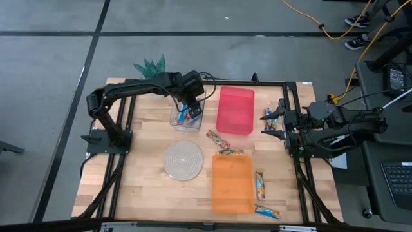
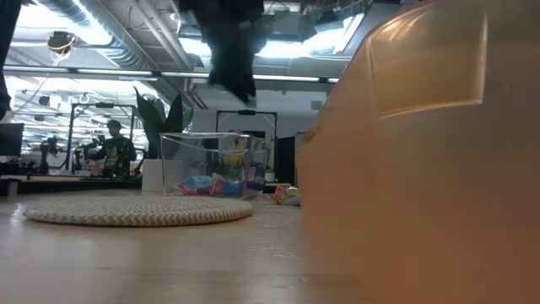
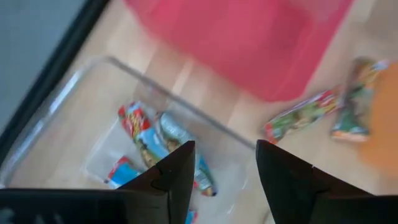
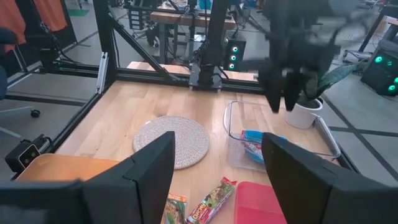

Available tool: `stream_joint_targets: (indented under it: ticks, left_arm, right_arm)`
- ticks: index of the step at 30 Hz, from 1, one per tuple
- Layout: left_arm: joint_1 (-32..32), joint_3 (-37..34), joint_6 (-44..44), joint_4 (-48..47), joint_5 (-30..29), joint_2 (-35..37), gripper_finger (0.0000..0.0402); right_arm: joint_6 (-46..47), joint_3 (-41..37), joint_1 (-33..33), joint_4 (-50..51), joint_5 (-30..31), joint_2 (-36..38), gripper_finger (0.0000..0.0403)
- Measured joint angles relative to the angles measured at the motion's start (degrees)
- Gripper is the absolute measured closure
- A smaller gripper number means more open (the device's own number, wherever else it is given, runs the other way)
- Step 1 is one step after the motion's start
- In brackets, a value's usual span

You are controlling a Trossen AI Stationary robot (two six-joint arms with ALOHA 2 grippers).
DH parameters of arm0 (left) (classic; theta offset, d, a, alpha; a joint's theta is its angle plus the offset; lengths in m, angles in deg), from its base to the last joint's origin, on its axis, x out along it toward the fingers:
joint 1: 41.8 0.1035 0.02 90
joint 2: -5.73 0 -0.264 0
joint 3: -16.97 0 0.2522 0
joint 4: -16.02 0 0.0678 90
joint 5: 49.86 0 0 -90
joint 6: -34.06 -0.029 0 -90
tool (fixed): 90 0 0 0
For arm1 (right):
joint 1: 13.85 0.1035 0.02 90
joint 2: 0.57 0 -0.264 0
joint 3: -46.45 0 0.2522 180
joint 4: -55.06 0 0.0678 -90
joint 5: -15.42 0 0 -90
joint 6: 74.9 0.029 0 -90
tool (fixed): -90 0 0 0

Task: Pick and place Granola Bars by type
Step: Put the red granola bar into the transparent bin

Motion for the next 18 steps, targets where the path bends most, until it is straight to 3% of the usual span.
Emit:
stream_joint_targets:
  ticks: [18]
  left_arm:
    - [-10.0,11.8,3.0,-1.8,1.7,3.3,0.0243]
  right_arm:
    - [0.0,0.0,0.0,0.0,0.0,0.0,0.0162]
